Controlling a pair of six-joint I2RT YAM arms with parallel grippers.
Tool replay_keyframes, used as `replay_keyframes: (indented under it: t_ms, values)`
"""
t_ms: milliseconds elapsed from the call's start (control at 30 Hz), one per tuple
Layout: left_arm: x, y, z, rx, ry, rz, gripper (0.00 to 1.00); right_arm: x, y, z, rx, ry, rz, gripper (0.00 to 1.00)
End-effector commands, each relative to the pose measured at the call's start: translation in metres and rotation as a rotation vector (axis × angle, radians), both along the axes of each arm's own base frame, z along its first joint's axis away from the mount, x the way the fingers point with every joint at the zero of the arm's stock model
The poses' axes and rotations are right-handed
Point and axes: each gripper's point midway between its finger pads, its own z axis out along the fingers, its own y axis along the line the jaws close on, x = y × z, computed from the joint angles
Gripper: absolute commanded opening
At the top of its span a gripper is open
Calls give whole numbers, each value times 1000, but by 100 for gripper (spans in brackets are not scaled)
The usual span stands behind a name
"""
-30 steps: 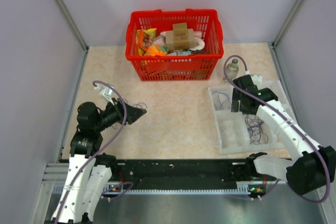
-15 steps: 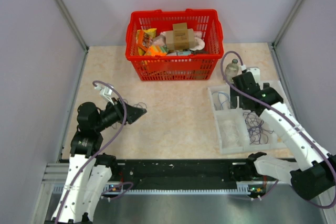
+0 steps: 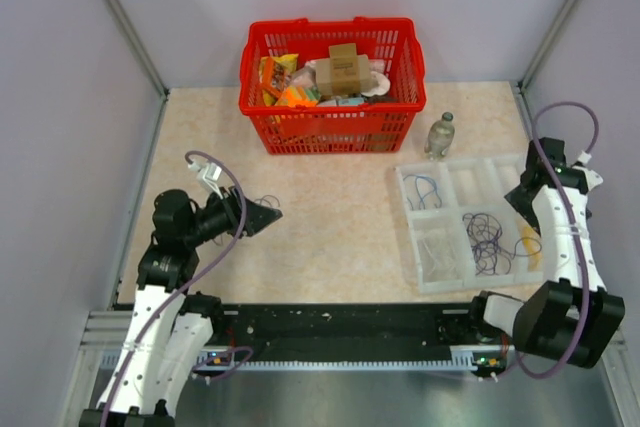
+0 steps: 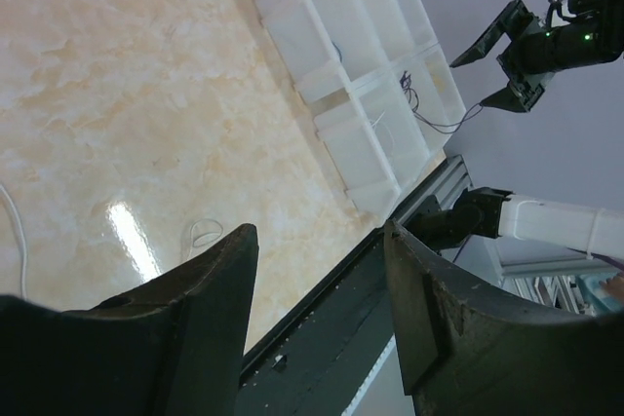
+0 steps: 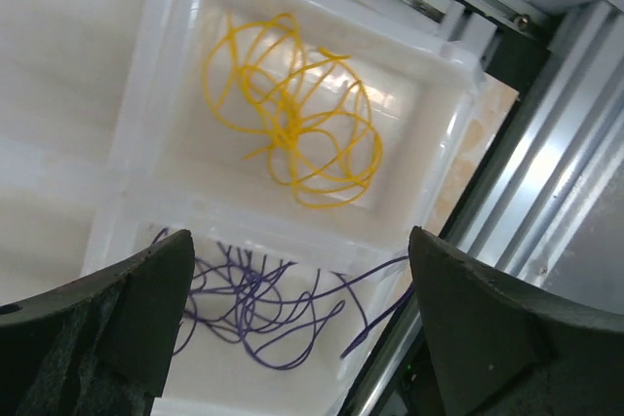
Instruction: Untangle the cables
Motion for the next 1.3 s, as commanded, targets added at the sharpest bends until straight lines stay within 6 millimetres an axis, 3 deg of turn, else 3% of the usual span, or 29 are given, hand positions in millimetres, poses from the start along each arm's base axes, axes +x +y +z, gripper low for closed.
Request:
replay_keyframes:
  t_ms: [0, 67, 200, 267, 333, 533, 600, 633, 733, 867, 967, 1033, 1100, 1167, 1267]
  values:
    - [1, -1, 5, 42, -18, -34, 59, -10, -25, -6, -95, 7, -144, 87]
    - [3, 0, 4, 51, -6, -29, 58, -6, -23, -8, -83, -4, -114, 80]
    - [6, 0, 7, 38, -2, -15, 58, 1, -21, -9, -83, -26, -25, 77]
    - [7, 0, 9, 34, -7, -7, 58, 3, -9, -12, -23, -51, 14, 70]
    - [8, 1, 10, 33, -11, -1, 57, 5, 7, -17, 58, -70, 65, 62]
    - [6, 3, 5, 51, -8, 6, 58, -4, 81, -38, 378, -156, 231, 44]
    - [6, 3, 2, 50, -4, 5, 58, 5, 106, -41, 467, -220, 299, 37]
    - [6, 3, 1, 49, 0, 7, 58, 10, 115, -41, 479, -237, 345, 37]
    - [9, 6, -4, 65, -5, 31, 57, 23, 114, -36, 393, -198, 452, 38]
    - [17, 26, -28, 158, 86, 162, 59, 46, 107, 2, 257, -230, 581, 49]
    - [22, 36, -40, 193, 143, 230, 61, 55, 109, 19, 194, -243, 641, 58]
    - [26, 48, -51, 219, 196, 316, 63, 60, 135, 27, 207, -251, 779, 63]
    - [33, 71, -64, 255, 271, 483, 65, 63, 178, 37, 189, -234, 979, 69]
    - [36, 89, -75, 282, 334, 603, 67, 53, 248, 47, 176, -224, 1254, 76]
    - [36, 113, -90, 341, 441, 752, 66, 35, 344, 51, 269, -269, 1559, 78]
